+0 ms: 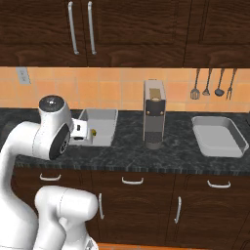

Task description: Place one lemon and one chicken drumstick in each tupperware on the nearby counter, to pack two identical lunches.

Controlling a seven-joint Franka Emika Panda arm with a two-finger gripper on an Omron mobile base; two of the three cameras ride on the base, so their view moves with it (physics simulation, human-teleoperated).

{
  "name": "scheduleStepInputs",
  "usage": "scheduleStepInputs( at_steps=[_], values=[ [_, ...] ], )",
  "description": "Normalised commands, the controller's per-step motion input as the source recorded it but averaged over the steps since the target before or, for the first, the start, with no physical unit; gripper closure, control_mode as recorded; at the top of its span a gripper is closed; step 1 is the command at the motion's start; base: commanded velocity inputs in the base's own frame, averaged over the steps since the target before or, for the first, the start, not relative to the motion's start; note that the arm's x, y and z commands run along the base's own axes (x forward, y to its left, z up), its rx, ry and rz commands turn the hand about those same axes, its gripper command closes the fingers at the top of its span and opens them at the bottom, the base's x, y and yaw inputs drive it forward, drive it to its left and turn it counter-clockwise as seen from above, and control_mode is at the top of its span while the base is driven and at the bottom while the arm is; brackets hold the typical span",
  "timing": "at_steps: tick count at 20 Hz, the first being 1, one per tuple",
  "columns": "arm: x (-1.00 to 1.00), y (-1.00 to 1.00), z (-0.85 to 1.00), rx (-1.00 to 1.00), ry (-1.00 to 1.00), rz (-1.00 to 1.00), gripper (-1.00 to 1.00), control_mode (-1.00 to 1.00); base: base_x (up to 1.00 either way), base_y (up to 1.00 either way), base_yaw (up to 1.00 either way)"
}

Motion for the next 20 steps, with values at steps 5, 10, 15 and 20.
scheduleStepInputs(
  at_steps=[5, 10, 15, 20],
  values=[
    [-0.58, 0.01, 0.59, 0.00, 0.14, 0.00, -1.00, -1.00, 0.00, 0.00, 0.00],
    [-0.66, 0.00, 0.53, 0.00, -0.01, 0.00, -1.00, -1.00, 0.00, 0.00, 0.00],
    [-0.49, 0.00, 0.01, -0.01, -0.05, -0.05, -1.00, -1.00, 0.00, 0.00, 0.00],
    [-0.08, 0.00, 0.00, 0.00, 0.00, 0.00, -1.00, 1.00, -0.47, -0.04, -0.07]
  ],
)
